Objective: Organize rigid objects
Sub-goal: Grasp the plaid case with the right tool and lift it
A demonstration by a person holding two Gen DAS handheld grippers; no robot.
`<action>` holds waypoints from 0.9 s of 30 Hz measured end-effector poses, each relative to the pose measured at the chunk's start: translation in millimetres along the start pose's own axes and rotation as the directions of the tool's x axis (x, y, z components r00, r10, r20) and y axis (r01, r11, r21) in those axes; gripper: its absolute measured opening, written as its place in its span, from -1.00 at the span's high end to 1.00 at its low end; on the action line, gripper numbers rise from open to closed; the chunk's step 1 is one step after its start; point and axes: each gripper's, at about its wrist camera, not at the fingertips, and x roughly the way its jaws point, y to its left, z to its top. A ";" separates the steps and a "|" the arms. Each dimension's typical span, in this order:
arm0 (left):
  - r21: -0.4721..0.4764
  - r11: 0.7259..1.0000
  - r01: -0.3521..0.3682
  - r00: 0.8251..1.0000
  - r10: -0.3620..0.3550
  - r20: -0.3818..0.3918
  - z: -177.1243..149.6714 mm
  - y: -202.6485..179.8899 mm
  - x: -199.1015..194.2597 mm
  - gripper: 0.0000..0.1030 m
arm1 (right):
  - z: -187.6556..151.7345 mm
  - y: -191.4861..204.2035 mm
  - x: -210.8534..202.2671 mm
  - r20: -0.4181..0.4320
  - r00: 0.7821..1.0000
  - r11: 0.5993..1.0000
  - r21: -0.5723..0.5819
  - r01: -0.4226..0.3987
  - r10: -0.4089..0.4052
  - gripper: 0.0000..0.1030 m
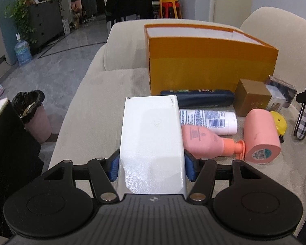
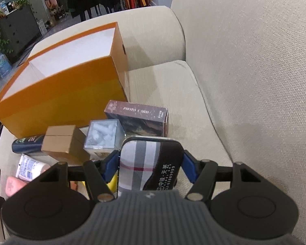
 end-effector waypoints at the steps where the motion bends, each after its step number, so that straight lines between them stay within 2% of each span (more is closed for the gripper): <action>1: 0.005 1.000 0.001 1.000 -0.001 0.006 1.9 -0.8 -1.9 -0.34 | 0.8 -0.2 -0.9 0.003 1.000 1.000 0.000 -0.004 0.004 -0.25; 6: 0.017 1.000 0.009 0.999 -0.010 0.038 8.0 -4.1 -10.2 -0.34 | 2.3 4.8 -14.7 0.034 0.999 1.000 -0.013 -0.016 0.016 -0.24; 17: 0.040 0.999 0.022 0.999 -0.024 0.048 12.6 -8.9 -10.9 -0.34 | 9.5 15.8 -31.8 0.070 0.997 0.998 -0.049 -0.040 0.044 -0.22; 27: 0.067 0.996 0.051 0.991 -0.059 0.118 65.4 -10.4 -26.8 -0.34 | 33.1 31.8 -60.5 0.127 0.987 0.992 -0.090 -0.084 0.095 -0.21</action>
